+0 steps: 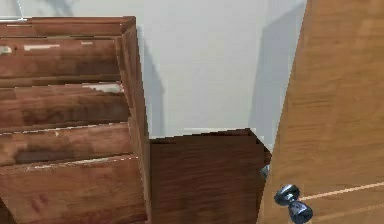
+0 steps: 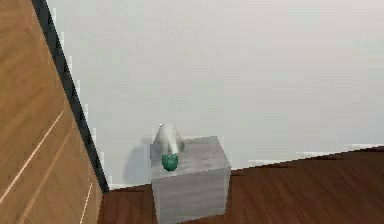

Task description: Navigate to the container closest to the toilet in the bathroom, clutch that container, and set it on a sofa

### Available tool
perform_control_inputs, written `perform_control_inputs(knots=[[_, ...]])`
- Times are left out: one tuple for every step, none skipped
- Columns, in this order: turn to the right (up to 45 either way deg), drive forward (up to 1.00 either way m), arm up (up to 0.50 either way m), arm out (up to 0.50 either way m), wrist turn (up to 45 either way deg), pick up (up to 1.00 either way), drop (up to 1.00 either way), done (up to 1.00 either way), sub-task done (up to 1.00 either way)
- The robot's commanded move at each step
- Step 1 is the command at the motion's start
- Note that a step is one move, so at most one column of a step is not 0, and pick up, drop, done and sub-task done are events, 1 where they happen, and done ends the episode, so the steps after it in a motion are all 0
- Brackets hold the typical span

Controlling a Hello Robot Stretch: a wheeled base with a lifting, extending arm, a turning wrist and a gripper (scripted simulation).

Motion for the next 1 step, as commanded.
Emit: perform_control_inputs(knots=[[-3.0,0.0,0.0,0.0,0.0,0.0,0.0,0.0,0.0]])
